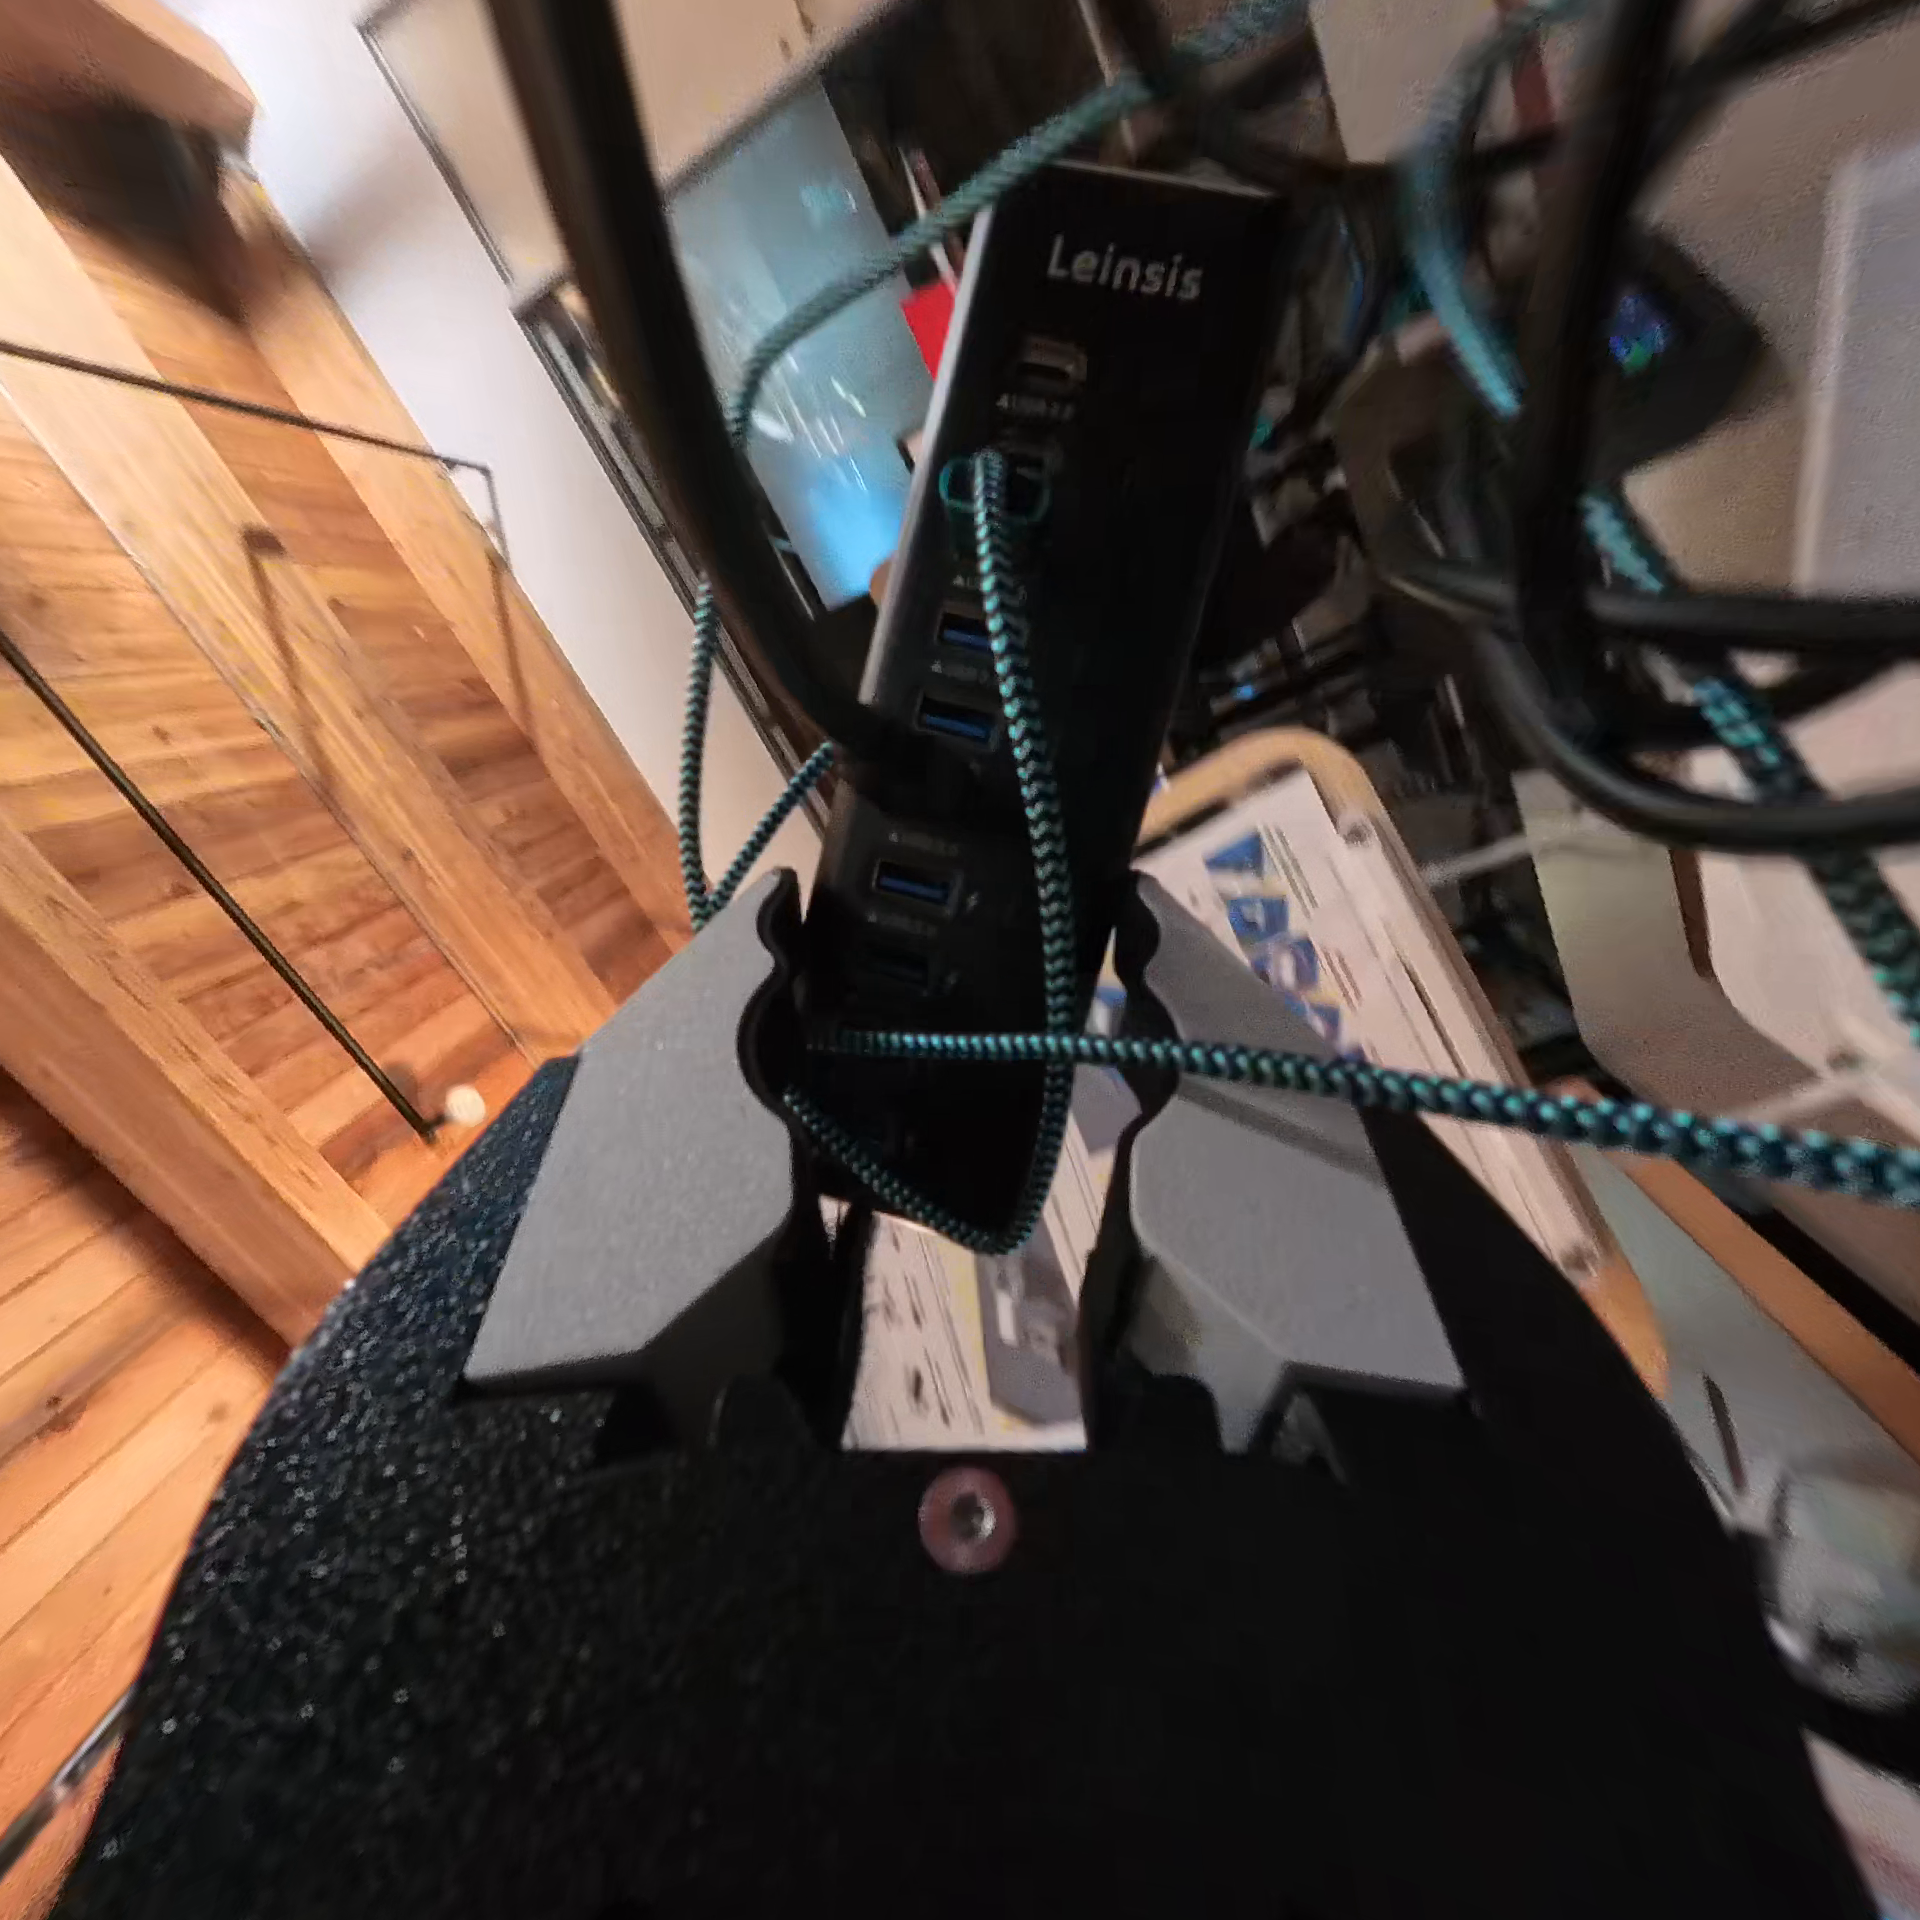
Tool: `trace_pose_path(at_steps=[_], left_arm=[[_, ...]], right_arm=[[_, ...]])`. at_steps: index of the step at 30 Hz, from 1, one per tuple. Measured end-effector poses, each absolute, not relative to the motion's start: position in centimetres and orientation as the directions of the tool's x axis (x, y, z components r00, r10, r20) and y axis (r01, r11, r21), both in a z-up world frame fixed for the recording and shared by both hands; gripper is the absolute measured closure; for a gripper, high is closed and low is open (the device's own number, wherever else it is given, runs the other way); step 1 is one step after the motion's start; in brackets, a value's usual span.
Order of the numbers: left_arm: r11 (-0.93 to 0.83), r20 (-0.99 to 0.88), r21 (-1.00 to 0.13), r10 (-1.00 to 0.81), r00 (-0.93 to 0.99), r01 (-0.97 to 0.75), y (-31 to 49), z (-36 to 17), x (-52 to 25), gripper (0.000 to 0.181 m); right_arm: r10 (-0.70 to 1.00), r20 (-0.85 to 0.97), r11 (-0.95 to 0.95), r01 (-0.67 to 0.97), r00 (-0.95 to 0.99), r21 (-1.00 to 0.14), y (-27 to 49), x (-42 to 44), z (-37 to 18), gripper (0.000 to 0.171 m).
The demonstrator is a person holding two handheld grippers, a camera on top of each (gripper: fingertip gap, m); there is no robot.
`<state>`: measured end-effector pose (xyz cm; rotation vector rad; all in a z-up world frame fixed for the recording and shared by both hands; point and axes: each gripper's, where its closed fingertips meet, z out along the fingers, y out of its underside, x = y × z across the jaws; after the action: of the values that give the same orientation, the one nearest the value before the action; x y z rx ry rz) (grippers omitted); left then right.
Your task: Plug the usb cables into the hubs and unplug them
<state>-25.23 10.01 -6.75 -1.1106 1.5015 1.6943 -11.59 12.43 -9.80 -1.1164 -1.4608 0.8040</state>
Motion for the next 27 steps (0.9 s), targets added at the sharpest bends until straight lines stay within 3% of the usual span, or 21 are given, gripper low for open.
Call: trace_pose_path(at_steps=[1,5,9,11,15,20,22,23,27], left_arm=[[-0.134,-0.883,0.469,-0.073,-0.464,-0.873,10.6,-6.7,-23.6,0.123],[0.026,-0.88,0.474,-0.032,-0.475,-0.88,13.0,-7.4,-16.9,0.123],[0.182,-0.858,0.507,0.005,-0.514,-0.843,14.7,-9.3,-11.1,0.123],[0.221,-0.82,0.562,0.022,-0.572,-0.797,15.4,-10.8,-9.6,0.123],[0.338,-0.811,0.549,-0.006,-0.585,-0.765,15.8,-14.6,-7.9,0.123],[0.411,-0.748,0.606,0.004,-0.664,-0.681,14.8,-18.8,-6.2,0.123],[0.432,-0.761,0.585,-0.001,-0.649,-0.686,14.2,-19.5,-5.6,0.123],[0.439,-0.777,0.562,-0.012,-0.63,-0.701,14.0,-19.6,-5.3,0.123],[0.428,-0.799,0.49,-0.128,-0.588,-0.76,13.2,-20.2,-5.9,0.125]], right_arm=[[0.932,0.362,0.349,0.196,0.033,-0.916,12.3,-10.8,-9.0,0.108],[0.933,0.355,0.34,0.174,0.06,-0.924,12.4,-7.8,-7.8,0.108],[0.96,0.28,0.262,0.303,0.016,-0.916,13.2,-6.8,-11.3,0.105],[0.977,0.212,0.2,0.368,-0.008,-0.908,13.5,-6.0,-13.5,0.108],[0.993,0.117,0.117,0.46,-0.028,-0.88,13.6,-4.4,-17.2,0.112],[0.998,-0.025,0.002,0.435,-0.056,-0.9,12.7,-3.9,-18.9,0.122],[0.999,-0.003,0.026,0.547,-0.052,-0.837,12.6,-4.0,-22.1,0.123],[0.999,0.024,0.045,0.574,-0.045,-0.818,12.7,-4.3,-23.2,0.138],[0.996,-0.001,0.042,0.505,-0.085,-0.862,11.9,-4.9,-23.5,0.142]])
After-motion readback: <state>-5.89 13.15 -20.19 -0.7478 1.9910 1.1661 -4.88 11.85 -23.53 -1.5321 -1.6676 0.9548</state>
